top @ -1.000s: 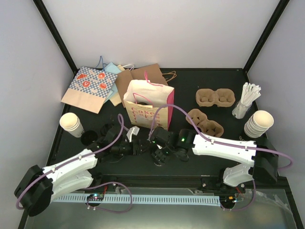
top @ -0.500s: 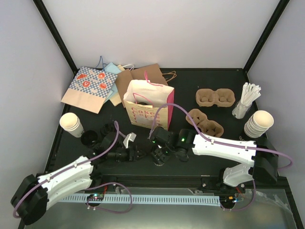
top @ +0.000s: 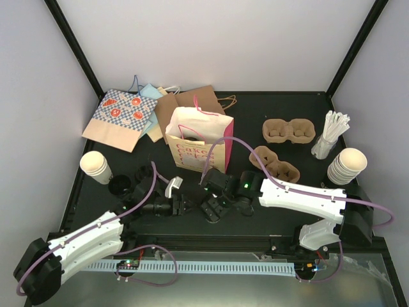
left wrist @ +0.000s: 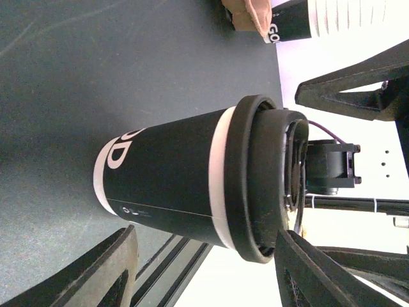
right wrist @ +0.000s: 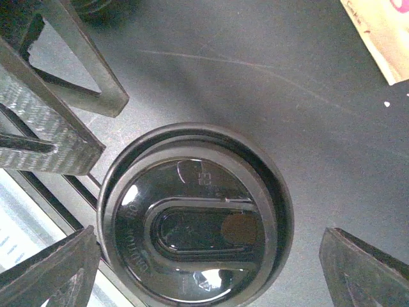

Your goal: Pack the takeout coffee

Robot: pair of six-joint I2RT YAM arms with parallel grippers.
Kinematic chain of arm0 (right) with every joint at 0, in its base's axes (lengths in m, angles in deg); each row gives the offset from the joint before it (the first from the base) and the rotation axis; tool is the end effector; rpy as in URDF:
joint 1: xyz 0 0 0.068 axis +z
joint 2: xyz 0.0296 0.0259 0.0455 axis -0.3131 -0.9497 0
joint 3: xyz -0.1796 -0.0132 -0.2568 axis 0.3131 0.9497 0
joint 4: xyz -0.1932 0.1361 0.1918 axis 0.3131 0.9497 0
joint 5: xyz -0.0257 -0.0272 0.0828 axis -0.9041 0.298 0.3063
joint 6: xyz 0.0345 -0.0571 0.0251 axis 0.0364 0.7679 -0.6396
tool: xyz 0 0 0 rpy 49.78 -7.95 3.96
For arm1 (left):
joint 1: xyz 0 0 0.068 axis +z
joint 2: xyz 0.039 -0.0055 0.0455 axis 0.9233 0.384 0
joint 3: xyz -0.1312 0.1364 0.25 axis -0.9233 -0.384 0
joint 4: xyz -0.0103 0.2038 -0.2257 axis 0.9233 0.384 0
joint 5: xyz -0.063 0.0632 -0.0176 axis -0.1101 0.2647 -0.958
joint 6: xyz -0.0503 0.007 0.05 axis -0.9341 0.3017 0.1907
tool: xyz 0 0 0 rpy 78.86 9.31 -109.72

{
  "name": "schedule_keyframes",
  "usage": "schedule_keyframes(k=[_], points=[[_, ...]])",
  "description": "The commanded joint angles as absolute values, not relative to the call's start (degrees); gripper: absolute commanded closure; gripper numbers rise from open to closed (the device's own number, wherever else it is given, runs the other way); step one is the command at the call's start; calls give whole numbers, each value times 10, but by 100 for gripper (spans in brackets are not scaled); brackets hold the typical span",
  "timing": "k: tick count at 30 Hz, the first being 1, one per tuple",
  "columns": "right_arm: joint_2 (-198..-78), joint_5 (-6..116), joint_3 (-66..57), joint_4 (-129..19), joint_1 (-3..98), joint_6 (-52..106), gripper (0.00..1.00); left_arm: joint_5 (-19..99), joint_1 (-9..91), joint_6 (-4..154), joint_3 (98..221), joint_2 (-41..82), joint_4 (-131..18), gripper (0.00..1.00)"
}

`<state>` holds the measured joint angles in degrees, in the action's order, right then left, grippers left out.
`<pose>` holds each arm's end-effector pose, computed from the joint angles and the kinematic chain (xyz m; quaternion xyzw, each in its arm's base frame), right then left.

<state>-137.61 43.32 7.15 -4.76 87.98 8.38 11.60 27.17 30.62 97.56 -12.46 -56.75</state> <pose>0.1134 0.2940 0.2665 -0.3625 0.9112 0.1160 0.1577 0.1123 -0.1409 0.1560 0.0417 0.8355 -0.5361 0.1131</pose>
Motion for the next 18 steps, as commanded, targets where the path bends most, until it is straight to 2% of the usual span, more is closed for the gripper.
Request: schedule_keyframes(k=[1, 13, 15, 18], points=[[-1357, 419, 45, -32, 882, 82, 3, 111, 268, 329, 1022, -135, -537, 39], [-1322, 405, 55, -22, 881, 45, 4, 155, 255, 432, 1101, -139, -404, 38], [-1291, 428, 80, -52, 869, 32, 5, 192, 234, 461, 1130, -138, -357, 35], [-1244, 477, 118, -98, 837, 22, 7, 290, 181, 491, 1180, -140, -284, 26]])
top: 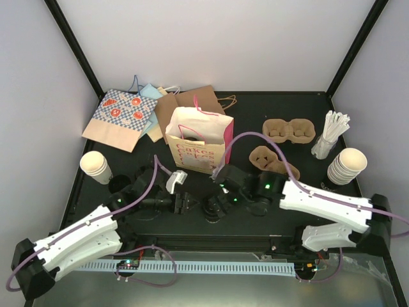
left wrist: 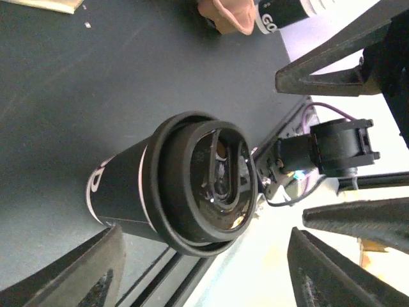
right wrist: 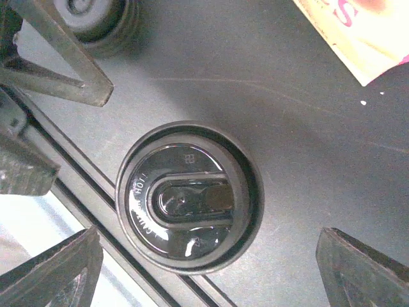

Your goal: Pack the takeout coffee

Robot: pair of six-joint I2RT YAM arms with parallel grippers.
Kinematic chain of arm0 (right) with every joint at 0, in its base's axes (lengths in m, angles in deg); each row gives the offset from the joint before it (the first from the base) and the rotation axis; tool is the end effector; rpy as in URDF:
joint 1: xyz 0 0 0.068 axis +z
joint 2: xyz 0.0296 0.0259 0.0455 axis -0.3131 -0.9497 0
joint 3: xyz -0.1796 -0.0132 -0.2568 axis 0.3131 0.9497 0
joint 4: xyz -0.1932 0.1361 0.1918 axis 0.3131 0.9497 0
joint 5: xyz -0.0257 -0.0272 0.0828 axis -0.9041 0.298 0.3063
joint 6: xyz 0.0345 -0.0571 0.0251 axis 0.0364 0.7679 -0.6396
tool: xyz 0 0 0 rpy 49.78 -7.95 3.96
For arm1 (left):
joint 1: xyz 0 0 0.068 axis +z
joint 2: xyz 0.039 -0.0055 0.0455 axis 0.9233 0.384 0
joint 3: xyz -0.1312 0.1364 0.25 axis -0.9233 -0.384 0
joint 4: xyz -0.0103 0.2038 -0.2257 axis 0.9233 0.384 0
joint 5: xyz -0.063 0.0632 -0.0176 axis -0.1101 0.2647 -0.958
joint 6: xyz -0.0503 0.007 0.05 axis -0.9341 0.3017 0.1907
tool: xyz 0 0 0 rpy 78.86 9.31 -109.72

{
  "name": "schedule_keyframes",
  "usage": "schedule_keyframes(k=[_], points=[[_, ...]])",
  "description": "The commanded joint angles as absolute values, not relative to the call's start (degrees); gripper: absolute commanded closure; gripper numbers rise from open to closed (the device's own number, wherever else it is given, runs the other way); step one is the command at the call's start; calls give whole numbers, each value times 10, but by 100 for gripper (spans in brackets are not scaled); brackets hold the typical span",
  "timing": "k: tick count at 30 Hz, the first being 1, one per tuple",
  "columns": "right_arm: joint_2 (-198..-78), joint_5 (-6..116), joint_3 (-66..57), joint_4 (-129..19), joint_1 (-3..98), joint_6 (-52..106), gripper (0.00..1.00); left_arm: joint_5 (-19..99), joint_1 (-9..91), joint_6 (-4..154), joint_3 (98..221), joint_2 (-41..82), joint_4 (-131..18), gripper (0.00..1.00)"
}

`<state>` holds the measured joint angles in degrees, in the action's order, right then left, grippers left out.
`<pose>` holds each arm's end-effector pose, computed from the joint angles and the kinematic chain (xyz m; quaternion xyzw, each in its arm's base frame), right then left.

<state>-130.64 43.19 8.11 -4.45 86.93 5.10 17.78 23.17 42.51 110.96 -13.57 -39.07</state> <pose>0.1105 0.2702 0.2949 -0.3221 0.9148 0.1551 0.1880 0.1148 -0.1534 0.2169 0.1245 0.8482 -0.4868 0.1674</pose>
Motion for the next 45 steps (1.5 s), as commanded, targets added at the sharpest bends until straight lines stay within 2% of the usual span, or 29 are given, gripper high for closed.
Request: schedule_keyframes(k=[1, 5, 8, 11, 18, 27, 36, 45], points=[[-1228, 493, 131, -114, 825, 18, 8, 332, 158, 499, 1197, -136, -263, 23], [-1170, 587, 204, -198, 751, 7, 16, 500, 61, 502, 1284, -76, -171, 17], [-1139, 649, 262, -252, 696, -3, 24, 555, 2, 497, 1336, -17, -134, 14], [-1127, 708, 312, -301, 663, -9, 30, 585, -34, 487, 1380, 37, -108, 10], [-1156, 742, 346, -342, 647, -9, 42, 609, -61, 477, 1445, 129, -71, 7], [-1133, 756, 371, -353, 599, -4, 47, 616, -71, 475, 1480, 182, -69, 7], [-1179, 777, 377, -367, 591, 12, 53, 607, -74, 473, 1506, 249, -62, 7], [-1212, 832, 382, -401, 591, 22, 54, 615, -73, 472, 1502, 260, -54, 17]])
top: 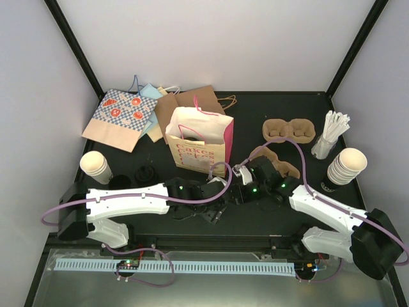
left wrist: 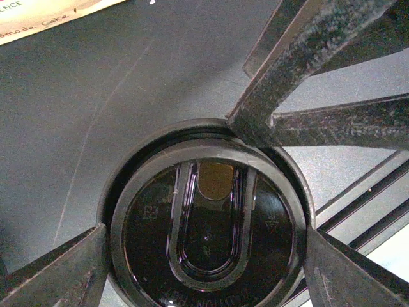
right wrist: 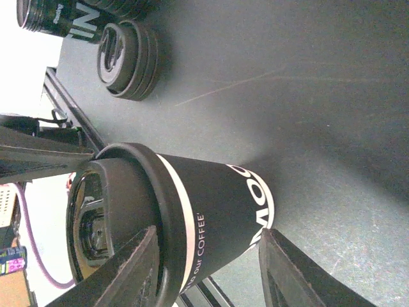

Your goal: Pack the takeout coffee

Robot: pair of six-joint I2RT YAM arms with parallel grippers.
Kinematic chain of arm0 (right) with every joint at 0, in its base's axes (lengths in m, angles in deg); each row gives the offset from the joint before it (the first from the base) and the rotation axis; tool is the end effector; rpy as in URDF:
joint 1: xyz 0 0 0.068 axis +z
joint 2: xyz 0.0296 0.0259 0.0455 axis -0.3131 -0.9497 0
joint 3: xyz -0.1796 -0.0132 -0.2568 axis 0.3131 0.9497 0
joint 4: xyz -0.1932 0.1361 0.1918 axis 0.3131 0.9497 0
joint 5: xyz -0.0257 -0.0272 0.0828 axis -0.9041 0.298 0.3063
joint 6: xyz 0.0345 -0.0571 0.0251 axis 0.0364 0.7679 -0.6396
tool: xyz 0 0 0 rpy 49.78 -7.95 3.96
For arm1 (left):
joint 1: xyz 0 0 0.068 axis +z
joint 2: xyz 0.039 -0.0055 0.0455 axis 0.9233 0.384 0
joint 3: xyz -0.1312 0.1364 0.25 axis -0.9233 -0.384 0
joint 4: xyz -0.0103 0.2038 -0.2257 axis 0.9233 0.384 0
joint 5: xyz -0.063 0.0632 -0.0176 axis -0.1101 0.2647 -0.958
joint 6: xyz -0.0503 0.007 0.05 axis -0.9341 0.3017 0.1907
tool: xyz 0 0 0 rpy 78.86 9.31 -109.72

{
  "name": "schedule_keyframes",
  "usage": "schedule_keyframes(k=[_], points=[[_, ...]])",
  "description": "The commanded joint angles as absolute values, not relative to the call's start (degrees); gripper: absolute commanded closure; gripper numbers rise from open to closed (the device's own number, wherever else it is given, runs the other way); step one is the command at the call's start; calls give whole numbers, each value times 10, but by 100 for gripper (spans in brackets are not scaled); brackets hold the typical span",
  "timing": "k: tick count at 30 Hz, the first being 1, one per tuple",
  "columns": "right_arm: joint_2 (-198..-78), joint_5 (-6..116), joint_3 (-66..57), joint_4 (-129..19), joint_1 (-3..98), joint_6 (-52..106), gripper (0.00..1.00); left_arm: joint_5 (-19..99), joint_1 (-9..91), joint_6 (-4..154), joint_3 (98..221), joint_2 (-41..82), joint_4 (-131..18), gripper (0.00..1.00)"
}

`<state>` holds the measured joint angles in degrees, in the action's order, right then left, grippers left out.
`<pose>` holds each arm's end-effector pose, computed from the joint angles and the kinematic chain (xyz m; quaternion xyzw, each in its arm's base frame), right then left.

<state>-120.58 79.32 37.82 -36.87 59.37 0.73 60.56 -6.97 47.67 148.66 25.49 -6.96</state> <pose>0.1645 0.1843 0.1983 -0.1571 0.8937 0.4048 0.1127 0.0967 -0.2999 0.2573 0.2734 0.9346 -0.1120 0.1982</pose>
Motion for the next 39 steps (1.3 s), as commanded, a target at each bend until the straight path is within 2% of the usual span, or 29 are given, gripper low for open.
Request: schedule_keyframes(k=[1, 13, 19, 29, 32, 33, 36, 39], points=[[-1216, 838, 382, -402, 591, 24, 54, 614, -74, 472, 1500, 260, -54, 17], [-1236, 847, 386, -421, 591, 15, 54, 591, -75, 486, 1485, 263, -81, 21], [-1256, 833, 385, -408, 591, 22, 54, 581, -74, 490, 1480, 266, -91, 29], [-1265, 785, 404, -369, 591, 35, 54, 576, -75, 488, 1473, 264, -97, 29], [-1223, 754, 379, -335, 591, 38, 53, 580, -75, 485, 1476, 261, -94, 27], [-1209, 740, 367, -320, 591, 40, 49, 582, -74, 486, 1477, 259, -93, 25], [-1183, 708, 332, -276, 591, 50, 42, 589, -75, 487, 1489, 250, -90, 15], [-1171, 693, 306, -241, 591, 63, 38, 597, -75, 493, 1504, 238, -86, 9]])
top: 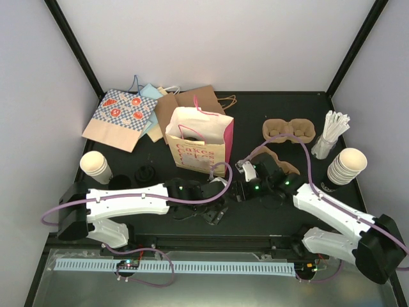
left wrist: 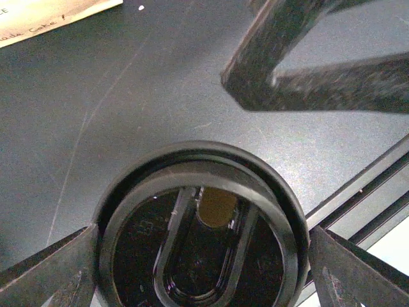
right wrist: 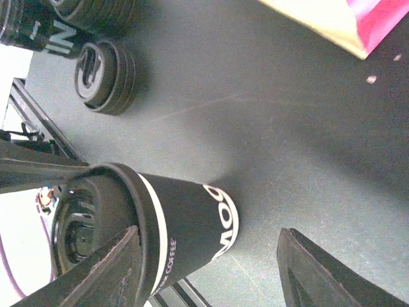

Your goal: Pack the takeout coffee

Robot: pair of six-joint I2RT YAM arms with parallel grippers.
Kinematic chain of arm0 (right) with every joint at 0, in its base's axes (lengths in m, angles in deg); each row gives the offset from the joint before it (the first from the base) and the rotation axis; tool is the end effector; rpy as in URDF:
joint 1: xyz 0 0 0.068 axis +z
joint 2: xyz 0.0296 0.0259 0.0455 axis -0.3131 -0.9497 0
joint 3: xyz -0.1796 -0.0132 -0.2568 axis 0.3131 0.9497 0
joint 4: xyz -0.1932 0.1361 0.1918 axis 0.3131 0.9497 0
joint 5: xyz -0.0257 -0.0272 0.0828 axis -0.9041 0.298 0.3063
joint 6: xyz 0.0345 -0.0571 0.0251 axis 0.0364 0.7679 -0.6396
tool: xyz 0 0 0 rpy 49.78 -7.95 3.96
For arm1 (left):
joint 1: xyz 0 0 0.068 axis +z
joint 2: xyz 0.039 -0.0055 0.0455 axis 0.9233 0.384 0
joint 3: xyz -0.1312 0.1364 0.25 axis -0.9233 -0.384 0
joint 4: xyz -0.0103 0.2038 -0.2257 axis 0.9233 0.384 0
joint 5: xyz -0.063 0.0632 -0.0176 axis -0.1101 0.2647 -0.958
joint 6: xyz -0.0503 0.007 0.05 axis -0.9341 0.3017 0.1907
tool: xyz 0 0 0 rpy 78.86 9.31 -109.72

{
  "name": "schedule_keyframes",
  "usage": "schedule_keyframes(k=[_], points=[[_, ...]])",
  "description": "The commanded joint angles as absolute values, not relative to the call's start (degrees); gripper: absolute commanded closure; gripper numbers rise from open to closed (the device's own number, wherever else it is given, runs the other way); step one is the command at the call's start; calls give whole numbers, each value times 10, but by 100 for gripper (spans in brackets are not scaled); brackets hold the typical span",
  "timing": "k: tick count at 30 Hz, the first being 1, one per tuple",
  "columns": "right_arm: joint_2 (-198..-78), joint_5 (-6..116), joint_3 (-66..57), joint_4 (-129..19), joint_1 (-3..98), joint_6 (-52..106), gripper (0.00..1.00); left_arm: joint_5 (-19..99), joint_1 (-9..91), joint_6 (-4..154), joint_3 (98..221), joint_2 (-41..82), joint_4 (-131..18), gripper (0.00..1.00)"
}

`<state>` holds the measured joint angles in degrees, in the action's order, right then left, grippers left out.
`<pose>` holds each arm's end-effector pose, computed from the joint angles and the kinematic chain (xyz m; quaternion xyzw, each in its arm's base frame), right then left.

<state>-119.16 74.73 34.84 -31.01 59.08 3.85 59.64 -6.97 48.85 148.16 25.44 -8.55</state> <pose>0.1671 0.1795 0.2128 -0.1642 0.9048 0.3678 0.1385 0.0964 -0.3019 0.2558 0.2833 0.9303 -0.1226 0.1981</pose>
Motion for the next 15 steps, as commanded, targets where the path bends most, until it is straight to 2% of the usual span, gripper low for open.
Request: schedule_keyframes(k=[1, 6, 10, 15], points=[[-1166, 688, 300, -233, 591, 68, 38, 601, -74, 495, 1511, 236, -84, 8], [-1145, 668, 270, -184, 592, 101, 35, 598, -74, 507, 1554, 220, -70, 2], [-1134, 645, 241, -141, 598, 120, 32, 596, -73, 513, 1571, 192, -70, 1], [-1151, 555, 187, -80, 676, 116, 22, 626, -45, 501, 1555, 112, -55, 1]])
